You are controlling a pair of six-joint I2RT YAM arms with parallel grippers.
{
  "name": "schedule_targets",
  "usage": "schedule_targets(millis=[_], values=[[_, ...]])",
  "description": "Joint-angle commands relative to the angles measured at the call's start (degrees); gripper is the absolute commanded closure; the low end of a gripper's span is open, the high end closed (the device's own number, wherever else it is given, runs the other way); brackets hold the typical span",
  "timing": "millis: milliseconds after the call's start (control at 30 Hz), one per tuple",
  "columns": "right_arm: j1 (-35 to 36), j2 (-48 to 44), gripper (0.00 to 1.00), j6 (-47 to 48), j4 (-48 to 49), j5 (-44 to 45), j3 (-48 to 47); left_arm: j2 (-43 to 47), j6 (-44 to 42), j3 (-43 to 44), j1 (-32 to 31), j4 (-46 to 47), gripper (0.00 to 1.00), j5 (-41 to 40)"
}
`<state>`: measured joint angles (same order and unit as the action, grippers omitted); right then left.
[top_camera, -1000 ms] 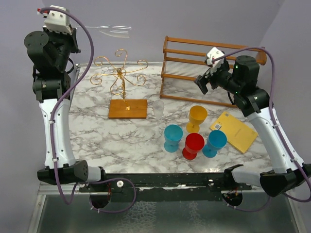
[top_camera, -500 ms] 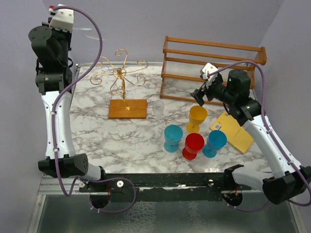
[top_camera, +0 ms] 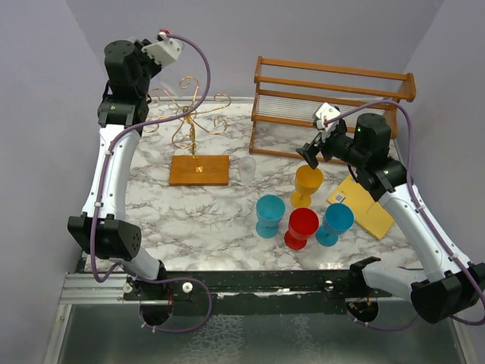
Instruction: Place the wine glass upside down on the wine glass rack
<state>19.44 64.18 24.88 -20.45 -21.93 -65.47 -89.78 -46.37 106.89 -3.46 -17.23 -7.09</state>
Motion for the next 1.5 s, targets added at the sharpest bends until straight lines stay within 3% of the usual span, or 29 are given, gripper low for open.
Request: schedule_targets(millis=[0, 400, 967, 1467], values=[[-0.23, -1.25, 0.11, -0.14, 2.76, -1.00, 0.95, 0.63, -13.36, -2.23, -3.42, 2.28, 1.00, 0.07], [-0.46, -1.52, 0.10, 0.60, 3.57, -1.17, 2.69, 2.58, -21.73, -5.93, -7.40, -4.54, 1.00, 6.20], [-0.55, -1.73, 0.10, 0.89, 3.97, -1.62, 3.33, 2.51, -23.83, -2.67, -9.51, -16.25, 1.00, 12.50], [-0.81, -1.69, 0.10, 1.05, 4.18, -1.62, 3.68, 1.45, -24.69, -0.97, -11.53, -17.77, 1.00, 13.78]])
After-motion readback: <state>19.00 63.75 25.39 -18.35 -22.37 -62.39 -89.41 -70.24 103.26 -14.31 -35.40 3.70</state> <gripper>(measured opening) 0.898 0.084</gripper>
